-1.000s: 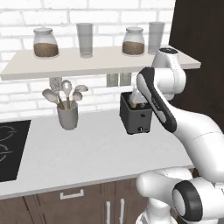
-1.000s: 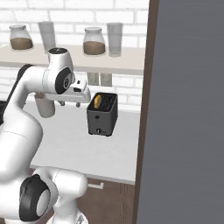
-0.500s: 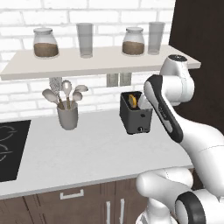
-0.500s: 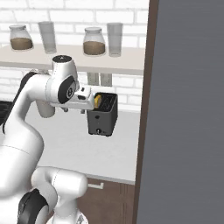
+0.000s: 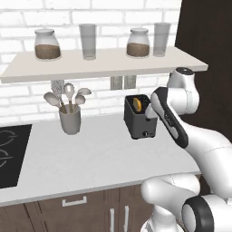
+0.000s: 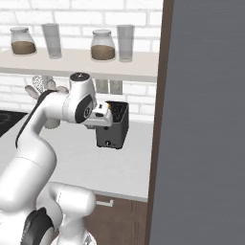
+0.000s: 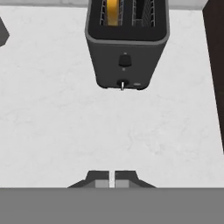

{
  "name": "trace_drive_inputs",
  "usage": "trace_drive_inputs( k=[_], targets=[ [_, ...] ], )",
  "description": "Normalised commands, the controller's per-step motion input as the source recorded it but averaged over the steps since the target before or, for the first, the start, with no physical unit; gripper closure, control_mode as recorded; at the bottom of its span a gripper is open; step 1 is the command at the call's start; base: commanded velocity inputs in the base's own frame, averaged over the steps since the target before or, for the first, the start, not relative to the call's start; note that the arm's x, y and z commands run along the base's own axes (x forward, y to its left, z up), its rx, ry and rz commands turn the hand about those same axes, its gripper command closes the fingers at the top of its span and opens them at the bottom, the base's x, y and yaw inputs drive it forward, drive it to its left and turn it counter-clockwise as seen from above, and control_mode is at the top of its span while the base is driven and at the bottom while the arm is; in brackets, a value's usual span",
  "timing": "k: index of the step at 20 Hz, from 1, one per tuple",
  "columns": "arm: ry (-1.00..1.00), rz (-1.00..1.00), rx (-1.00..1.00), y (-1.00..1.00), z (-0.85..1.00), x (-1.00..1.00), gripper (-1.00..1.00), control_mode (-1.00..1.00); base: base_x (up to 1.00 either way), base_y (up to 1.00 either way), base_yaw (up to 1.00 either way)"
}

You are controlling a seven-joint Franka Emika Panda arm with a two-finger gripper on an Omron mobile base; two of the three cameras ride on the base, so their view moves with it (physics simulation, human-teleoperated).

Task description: Start the toaster. Once the lever pops up, take the bread to the plate on the dining counter.

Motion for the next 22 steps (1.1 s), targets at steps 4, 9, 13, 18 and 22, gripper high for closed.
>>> trace_drive_inputs(
  k=[4, 9, 13, 18, 22],
  targets=[
    [0.0, 0.0, 0.0, -0.17, -0.17, 0.39, 1.0, -1.0, 0.0, 0.0, 0.0],
    [-0.05, 0.0, 0.0, -0.13, -0.2, 0.31, 1.0, -1.0, 0.0, 0.0, 0.0],
    [-0.02, 0.0, 0.0, 0.0, -0.21, 0.31, 1.0, -1.0, 0.0, 0.0, 0.0],
    [0.0, 0.0, 0.0, 0.0, -0.16, 0.4, 1.0, -1.0, 0.0, 0.0, 0.0],
    [-0.01, 0.0, 0.0, 0.0, -0.13, 0.36, 1.0, -1.0, 0.0, 0.0, 0.0]
  ],
)
